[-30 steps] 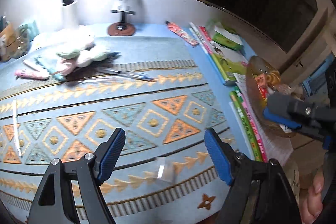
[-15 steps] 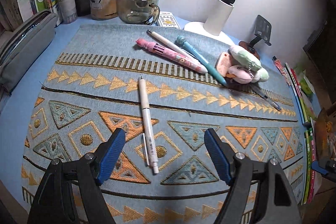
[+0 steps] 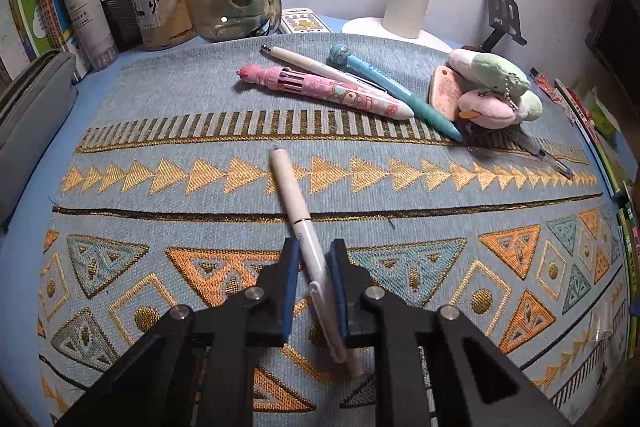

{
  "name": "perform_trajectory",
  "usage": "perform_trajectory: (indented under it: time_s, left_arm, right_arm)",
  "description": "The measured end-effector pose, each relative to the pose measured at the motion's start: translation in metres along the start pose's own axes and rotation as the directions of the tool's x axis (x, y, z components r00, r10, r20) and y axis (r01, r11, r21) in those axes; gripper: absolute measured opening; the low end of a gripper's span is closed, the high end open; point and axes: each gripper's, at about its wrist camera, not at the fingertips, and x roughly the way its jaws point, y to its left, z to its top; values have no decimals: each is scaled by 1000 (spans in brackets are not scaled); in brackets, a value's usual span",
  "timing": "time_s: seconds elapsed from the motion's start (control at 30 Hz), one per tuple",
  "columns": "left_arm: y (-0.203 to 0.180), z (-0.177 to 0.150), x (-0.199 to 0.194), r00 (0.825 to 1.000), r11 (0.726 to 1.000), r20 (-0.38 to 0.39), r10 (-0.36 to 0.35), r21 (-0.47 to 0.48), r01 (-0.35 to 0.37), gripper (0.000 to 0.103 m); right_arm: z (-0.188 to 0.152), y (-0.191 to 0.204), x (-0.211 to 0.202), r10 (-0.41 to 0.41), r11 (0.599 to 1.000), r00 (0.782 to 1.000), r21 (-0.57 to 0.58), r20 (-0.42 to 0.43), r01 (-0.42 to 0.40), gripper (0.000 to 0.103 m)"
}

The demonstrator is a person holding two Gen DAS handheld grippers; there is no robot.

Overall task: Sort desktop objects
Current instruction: 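Grasp the white pen with the left tool while the right tool grasps the clear plastic cup, then carry the pen and cup to the glass bowl and open both tools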

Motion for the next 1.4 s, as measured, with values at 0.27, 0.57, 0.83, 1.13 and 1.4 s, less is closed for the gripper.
perform_trajectory:
  time_s: [0.27, 0.57, 0.83, 1.13, 1.4]
  left_arm:
    - [-4, -8, -12, 998, 998, -26, -56, 33, 57, 8]
    - [-25, -17, -26, 993, 992, -45, -112, 50, 114, 8]
    - [-54, -11, -43, 987, 985, -31, -158, 65, 160, 8]
    - [-118, 0, -80, 970, 963, 2, -245, 115, 243, 8]
    - [-200, 17, -123, 940, 927, 43, -339, 184, 326, 8]
  right_arm:
    - [-18, 26, 39, -64, 993, 997, -105, -50, 58, 55]
    - [-17, 27, 61, -131, 984, 989, -128, -70, 121, 34]
    - [-17, 26, 52, -111, 982, 992, -159, -56, 101, 33]
    - [-1, 7, 3, 15, 989, 1000, -146, 25, -11, 33]
    - [28, -14, -64, 103, 987, 978, -143, 182, -78, 33]
